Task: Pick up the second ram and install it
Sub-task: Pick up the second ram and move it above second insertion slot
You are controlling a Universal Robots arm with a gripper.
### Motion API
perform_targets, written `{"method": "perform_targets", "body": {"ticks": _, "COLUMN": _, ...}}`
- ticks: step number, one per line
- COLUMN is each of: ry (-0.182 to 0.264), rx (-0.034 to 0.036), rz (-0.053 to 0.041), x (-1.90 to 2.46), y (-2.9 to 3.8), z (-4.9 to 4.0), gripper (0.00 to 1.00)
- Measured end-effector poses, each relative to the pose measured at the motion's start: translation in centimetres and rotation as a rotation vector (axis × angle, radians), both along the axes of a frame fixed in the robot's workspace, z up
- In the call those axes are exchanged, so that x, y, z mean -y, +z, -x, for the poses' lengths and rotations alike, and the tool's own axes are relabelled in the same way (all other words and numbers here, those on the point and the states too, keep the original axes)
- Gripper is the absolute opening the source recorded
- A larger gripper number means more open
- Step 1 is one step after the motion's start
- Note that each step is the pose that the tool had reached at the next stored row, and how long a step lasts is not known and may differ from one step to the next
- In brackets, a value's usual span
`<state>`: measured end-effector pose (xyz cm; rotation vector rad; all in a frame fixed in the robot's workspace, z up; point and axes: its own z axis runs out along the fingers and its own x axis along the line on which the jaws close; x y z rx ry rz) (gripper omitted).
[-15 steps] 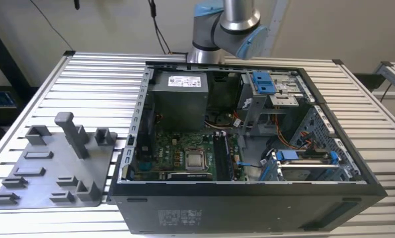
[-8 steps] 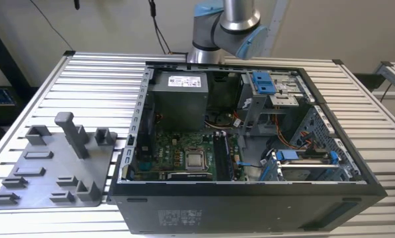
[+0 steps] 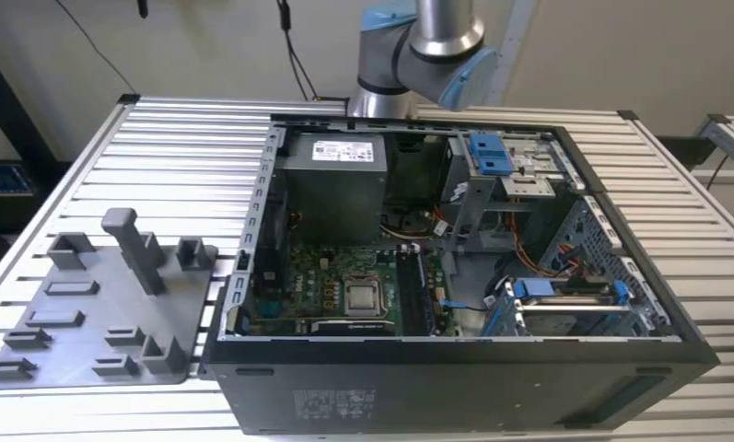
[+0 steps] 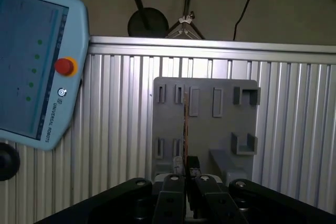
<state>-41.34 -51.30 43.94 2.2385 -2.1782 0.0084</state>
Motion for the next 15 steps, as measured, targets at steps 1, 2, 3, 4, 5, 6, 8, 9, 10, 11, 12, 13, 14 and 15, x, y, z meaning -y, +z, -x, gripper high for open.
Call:
{"method": "perform_targets", "body": {"ticks": 1, "ry": 0.000, "rx": -0.0004, "rz": 0.0000, "x": 0.00, "y": 0.00, "z": -0.23, "gripper": 0.14}}
{"method": "perform_targets", "body": {"ticks": 2, "ry": 0.000, "rx": -0.0007, "rz": 0.0000, "x": 0.00, "y": 0.00, "z": -0.47, "gripper": 0.14}}
{"method": "perform_targets", "body": {"ticks": 3, "ry": 0.000, "rx": -0.0011, "rz": 0.0000, "x": 0.00, "y": 0.00, "z": -0.73, "gripper": 0.14}}
{"method": "perform_targets", "body": {"ticks": 4, "ry": 0.000, "rx": -0.0015, "rz": -0.0001, "x": 0.00, "y": 0.00, "z": -0.98, "gripper": 0.14}}
{"method": "perform_targets", "body": {"ticks": 5, "ry": 0.000, "rx": -0.0020, "rz": -0.0001, "x": 0.00, "y": 0.00, "z": -1.23, "gripper": 0.14}}
{"method": "perform_targets", "body": {"ticks": 6, "ry": 0.000, "rx": -0.0024, "rz": 0.0000, "x": 0.00, "y": 0.00, "z": -1.48, "gripper": 0.14}}
{"method": "perform_targets", "body": {"ticks": 8, "ry": 0.000, "rx": -0.0032, "rz": -0.0001, "x": 0.00, "y": -0.01, "z": -2.01, "gripper": 0.14}}
{"method": "perform_targets", "body": {"ticks": 9, "ry": 0.000, "rx": -0.0035, "rz": -0.0001, "x": 0.00, "y": -0.01, "z": -2.25, "gripper": 0.14}}
{"method": "perform_targets", "body": {"ticks": 10, "ry": 0.000, "rx": -0.0039, "rz": -0.0001, "x": 0.00, "y": -0.01, "z": -2.51, "gripper": 0.14}}
{"method": "perform_targets", "body": {"ticks": 11, "ry": 0.000, "rx": -0.0043, "rz": 0.0000, "x": 0.00, "y": 0.00, "z": -2.76, "gripper": 0.14}}
{"method": "perform_targets", "body": {"ticks": 12, "ry": 0.000, "rx": -0.0046, "rz": 0.0000, "x": 0.00, "y": 0.00, "z": -3.01, "gripper": 0.14}}
{"method": "perform_targets", "body": {"ticks": 13, "ry": 0.000, "rx": -0.0048, "rz": -0.0001, "x": 0.00, "y": 0.00, "z": -3.25, "gripper": 0.14}}
{"method": "perform_targets", "body": {"ticks": 14, "ry": 0.000, "rx": -0.0051, "rz": 0.0000, "x": 0.00, "y": 0.00, "z": -3.48, "gripper": 0.14}}
{"method": "perform_targets", "body": {"ticks": 15, "ry": 0.000, "rx": -0.0053, "rz": 0.0000, "x": 0.00, "y": 0.00, "z": -3.71, "gripper": 0.14}}
